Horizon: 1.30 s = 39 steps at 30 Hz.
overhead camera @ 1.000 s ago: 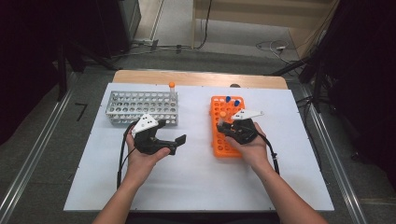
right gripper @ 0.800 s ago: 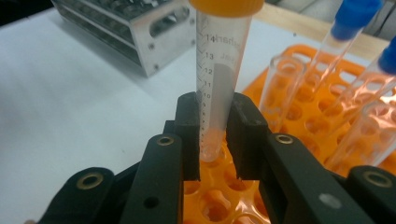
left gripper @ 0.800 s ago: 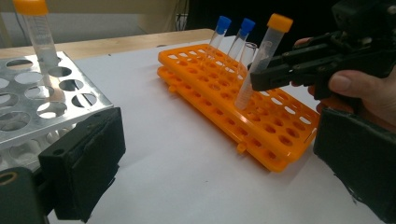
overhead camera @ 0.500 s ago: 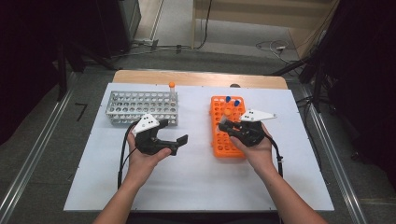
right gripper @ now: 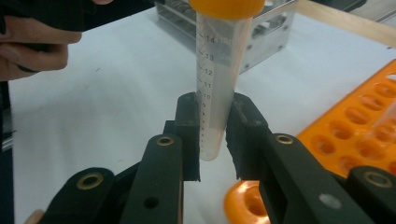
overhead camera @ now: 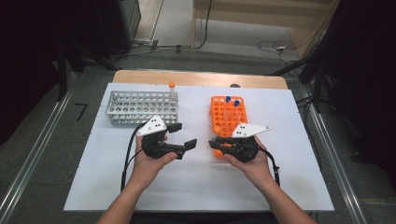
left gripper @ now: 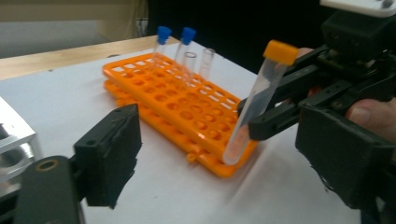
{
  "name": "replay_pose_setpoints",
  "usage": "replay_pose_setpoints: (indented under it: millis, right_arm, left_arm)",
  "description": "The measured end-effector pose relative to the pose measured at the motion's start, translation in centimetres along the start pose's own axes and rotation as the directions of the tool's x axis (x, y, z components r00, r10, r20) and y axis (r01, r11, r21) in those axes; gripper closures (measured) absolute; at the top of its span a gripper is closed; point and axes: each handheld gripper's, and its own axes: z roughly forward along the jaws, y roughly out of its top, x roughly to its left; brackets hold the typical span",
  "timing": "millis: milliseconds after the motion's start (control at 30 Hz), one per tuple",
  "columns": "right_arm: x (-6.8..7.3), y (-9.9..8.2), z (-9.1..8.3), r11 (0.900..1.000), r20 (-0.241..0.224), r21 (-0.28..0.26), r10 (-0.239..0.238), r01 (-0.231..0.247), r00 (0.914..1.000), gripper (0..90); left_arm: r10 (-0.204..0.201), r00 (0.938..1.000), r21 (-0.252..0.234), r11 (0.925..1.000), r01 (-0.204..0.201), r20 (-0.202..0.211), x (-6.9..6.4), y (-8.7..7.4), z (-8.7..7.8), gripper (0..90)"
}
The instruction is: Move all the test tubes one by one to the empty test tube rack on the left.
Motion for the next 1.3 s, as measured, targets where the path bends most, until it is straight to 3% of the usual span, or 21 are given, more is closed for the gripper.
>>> replay_pose_setpoints:
  millis: [100,133,167,267,533,733,1300]
  right_arm:
    - [0.6,-0.1,0.4,0.9999,-0.027,0.012,-0.004,0.004,0.9996,73.2]
    - [0.6,-0.1,0.4,0.9999,-0.027,0.012,-0.004,0.004,0.9996,73.2]
    - [0.9,-0.2,0.6,0.9999,-0.038,0.015,-0.005,0.006,0.9992,73.2]
    - [1.2,-0.1,0.7,0.9997,-0.050,0.021,-0.012,0.013,0.9987,73.2]
    - [2.4,0.1,1.2,0.9985,-0.080,0.036,-0.039,0.042,0.9960,73.2]
    - [2.9,0.1,1.5,0.9968,-0.095,0.046,-0.060,0.065,0.9936,73.2]
    - [3.0,0.1,1.4,0.9965,-0.132,0.060,-0.050,0.059,0.9900,73.1]
  left_arm:
    - [0.012,0.9990,0.000,0.9999,-0.012,0.043,-0.5,0.1,0.2,28.7]
    - [0.019,0.9981,0.003,0.9998,-0.019,0.059,-0.6,0.1,0.3,28.7]
    - [0.022,0.9971,0.006,0.9997,-0.022,0.072,-0.8,0.1,0.4,35.2]
    - [0.035,0.9941,0.026,0.9990,-0.038,0.103,-1.2,0.0,0.8,40.2]
    - [0.041,0.9885,0.058,0.9971,-0.050,0.145,-1.9,-0.2,1.8,55.2]
    - [0.047,0.9875,0.068,0.9960,-0.058,0.150,-2.0,-0.3,2.1,66.2]
    - [0.107,0.9871,0.076,0.9902,-0.117,0.119,-2.4,-0.4,2.0,74.4]
